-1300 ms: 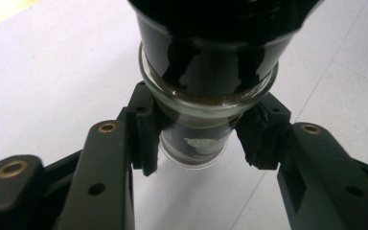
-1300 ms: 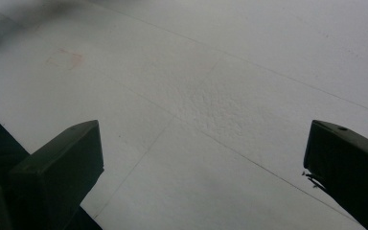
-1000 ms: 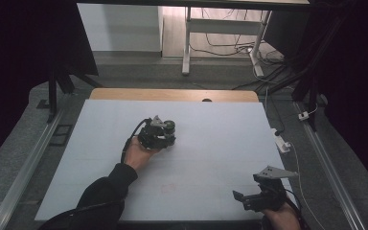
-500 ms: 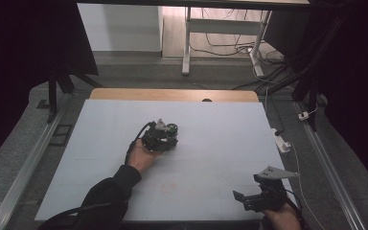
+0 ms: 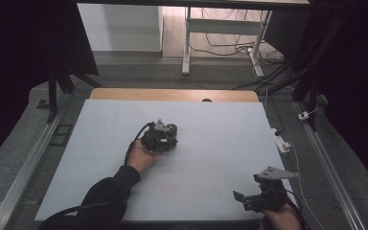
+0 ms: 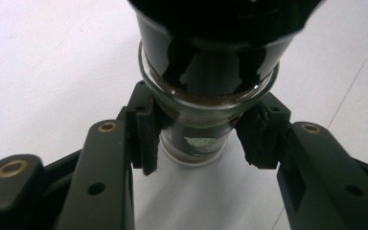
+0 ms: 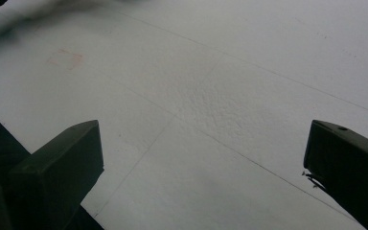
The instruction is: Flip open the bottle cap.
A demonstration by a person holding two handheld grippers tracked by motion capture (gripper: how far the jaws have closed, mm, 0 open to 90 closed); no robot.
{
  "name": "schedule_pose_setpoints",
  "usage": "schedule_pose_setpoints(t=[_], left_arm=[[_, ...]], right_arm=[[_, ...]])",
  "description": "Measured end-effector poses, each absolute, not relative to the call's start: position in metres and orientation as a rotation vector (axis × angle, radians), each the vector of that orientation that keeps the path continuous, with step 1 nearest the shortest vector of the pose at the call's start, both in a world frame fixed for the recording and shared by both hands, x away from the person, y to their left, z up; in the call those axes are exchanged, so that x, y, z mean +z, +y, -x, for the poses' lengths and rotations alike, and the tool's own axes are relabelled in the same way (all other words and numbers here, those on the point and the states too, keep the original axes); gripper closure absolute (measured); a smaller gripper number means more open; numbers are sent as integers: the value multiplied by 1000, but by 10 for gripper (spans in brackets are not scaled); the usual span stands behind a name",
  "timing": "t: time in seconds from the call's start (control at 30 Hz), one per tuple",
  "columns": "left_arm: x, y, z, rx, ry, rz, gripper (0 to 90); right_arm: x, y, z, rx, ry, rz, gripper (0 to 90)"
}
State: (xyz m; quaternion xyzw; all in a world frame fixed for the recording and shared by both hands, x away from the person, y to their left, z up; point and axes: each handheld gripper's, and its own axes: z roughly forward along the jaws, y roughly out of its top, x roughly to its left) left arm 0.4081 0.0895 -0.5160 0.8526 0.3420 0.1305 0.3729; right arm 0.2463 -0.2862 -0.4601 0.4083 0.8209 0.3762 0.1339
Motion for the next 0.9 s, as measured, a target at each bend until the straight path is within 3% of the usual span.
schedule_pose_setpoints(t=[0.9], left_arm=[[-518,91,-409,327,860,-2177,536]], right_arm=[[-448,-274,-249,1191,2417,-1094,0]])
